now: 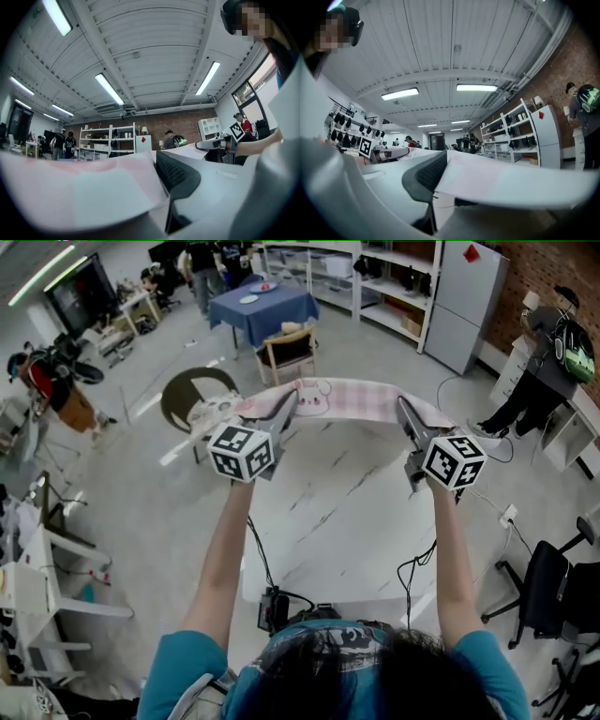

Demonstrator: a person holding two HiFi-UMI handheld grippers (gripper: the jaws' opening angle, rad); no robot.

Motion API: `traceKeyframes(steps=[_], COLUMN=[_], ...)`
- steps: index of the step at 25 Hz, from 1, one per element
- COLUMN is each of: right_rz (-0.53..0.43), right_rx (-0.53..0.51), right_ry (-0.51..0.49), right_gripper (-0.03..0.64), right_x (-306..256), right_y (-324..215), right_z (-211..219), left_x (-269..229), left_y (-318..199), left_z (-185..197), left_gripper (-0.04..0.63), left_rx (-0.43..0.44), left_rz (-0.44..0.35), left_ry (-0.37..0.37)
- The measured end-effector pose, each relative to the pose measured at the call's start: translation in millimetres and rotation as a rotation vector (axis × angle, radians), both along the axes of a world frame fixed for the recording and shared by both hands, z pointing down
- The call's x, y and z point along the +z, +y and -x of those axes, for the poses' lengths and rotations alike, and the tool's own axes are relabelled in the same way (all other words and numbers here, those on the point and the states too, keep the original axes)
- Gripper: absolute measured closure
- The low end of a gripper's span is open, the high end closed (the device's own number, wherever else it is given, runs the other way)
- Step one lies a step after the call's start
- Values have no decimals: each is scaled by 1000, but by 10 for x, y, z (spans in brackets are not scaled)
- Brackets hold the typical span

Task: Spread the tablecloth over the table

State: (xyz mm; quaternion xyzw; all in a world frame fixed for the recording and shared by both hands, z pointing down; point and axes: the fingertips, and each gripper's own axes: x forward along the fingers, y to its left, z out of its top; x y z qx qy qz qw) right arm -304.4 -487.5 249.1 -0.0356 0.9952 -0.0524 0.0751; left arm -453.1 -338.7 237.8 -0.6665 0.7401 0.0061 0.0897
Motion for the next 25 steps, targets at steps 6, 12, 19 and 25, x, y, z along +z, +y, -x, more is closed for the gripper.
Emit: traceKeyframes(steps=[6, 12, 19, 25], right_rz=[60, 113, 241, 380], right_rx=[-79, -129, -160, -177], right_ry=[50, 100, 167, 230], right_gripper=[574, 574, 574, 574], right_x=[381, 863, 1185, 1648], right_y=[216, 416, 557, 620], right_z=[-162, -479, -753, -1071], left_x=[465, 1001, 1308, 1744], left_y=[299, 561, 765, 858], left_z=[-201, -543, -834, -1150], left_gripper=[522, 523, 520, 520], left_rx=[-32, -62, -86, -88], left_rz=[15, 26, 72, 112], left_ry=[160, 283, 403, 516])
